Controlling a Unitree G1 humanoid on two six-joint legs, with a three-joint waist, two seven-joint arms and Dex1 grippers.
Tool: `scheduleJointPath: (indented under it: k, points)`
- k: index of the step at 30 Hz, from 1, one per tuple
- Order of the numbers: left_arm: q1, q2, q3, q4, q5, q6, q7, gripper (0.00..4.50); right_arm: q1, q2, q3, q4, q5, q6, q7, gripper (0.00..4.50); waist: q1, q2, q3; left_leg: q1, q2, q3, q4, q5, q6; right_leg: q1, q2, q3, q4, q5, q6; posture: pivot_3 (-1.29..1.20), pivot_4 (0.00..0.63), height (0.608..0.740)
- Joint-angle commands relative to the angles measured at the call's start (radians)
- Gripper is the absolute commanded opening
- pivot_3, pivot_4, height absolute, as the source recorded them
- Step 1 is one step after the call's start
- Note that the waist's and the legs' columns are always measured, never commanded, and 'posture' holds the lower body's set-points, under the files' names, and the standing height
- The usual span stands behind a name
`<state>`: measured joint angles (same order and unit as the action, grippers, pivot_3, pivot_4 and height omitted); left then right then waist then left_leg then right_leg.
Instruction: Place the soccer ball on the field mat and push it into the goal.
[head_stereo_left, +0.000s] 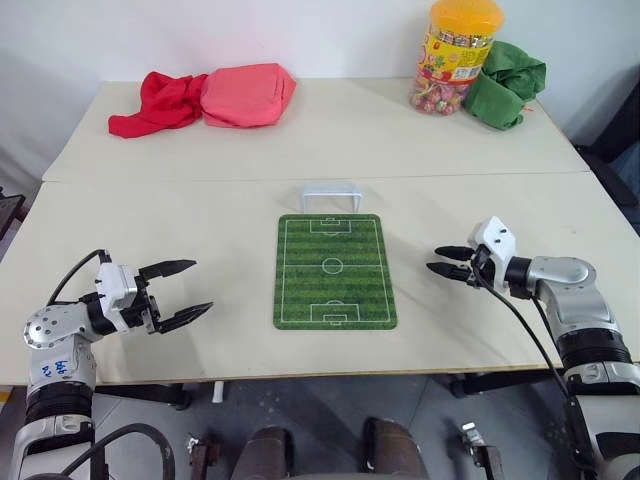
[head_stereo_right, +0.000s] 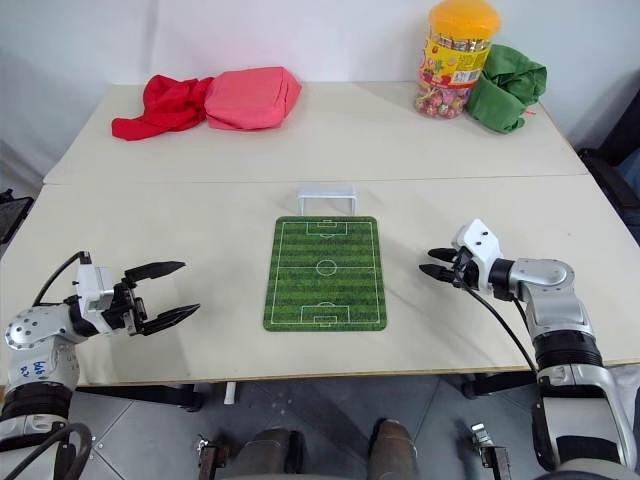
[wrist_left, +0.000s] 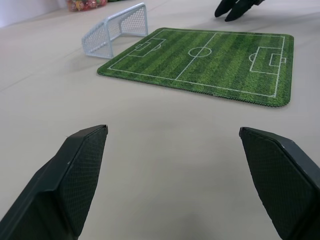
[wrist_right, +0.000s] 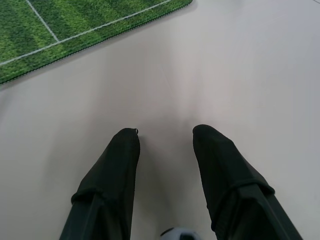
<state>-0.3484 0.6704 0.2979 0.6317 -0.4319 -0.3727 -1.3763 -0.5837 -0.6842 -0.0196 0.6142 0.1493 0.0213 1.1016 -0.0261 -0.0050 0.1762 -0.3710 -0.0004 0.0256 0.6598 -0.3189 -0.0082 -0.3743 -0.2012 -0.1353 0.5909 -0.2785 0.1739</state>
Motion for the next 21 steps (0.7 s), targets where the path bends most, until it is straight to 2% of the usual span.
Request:
scheduleJointPath:
  k: [1,14,21]
  points:
    - [-0.018,0.01,0.006,-0.01,-0.009,-0.004,0.002,4.5,0.042,-0.02,-0.006,-0.021,-0.004,0.024,-0.005,1.91,-0.001,0.0,0.0,0.0,0.0,0.0,0.0,0.0,0.0,0.0,0.0,0.0,0.0,0.0,0.0,0.0,0.15,0.74]
    - [-0.051,-0.001,-0.005,0.017,-0.001,-0.017,-0.004,4.5,0.024,0.0,-0.037,-0.001,0.011,-0.029,-0.077,1.91,-0.001,0.0,0.0,0.0,0.0,0.0,0.001,0.0,0.0,0.0,0.0,0.0,0.0,0.0,0.0,0.0,0.15,0.74]
    - [-0.052,-0.003,-0.007,0.021,-0.002,-0.019,-0.005,4.5,-0.003,-0.018,-0.041,-0.093,0.032,0.011,-0.066,1.91,-0.002,0.0,0.0,0.0,0.0,0.0,0.001,0.0,0.0,0.0,0.0,0.0,0.0,0.0,0.0,0.0,0.15,0.74]
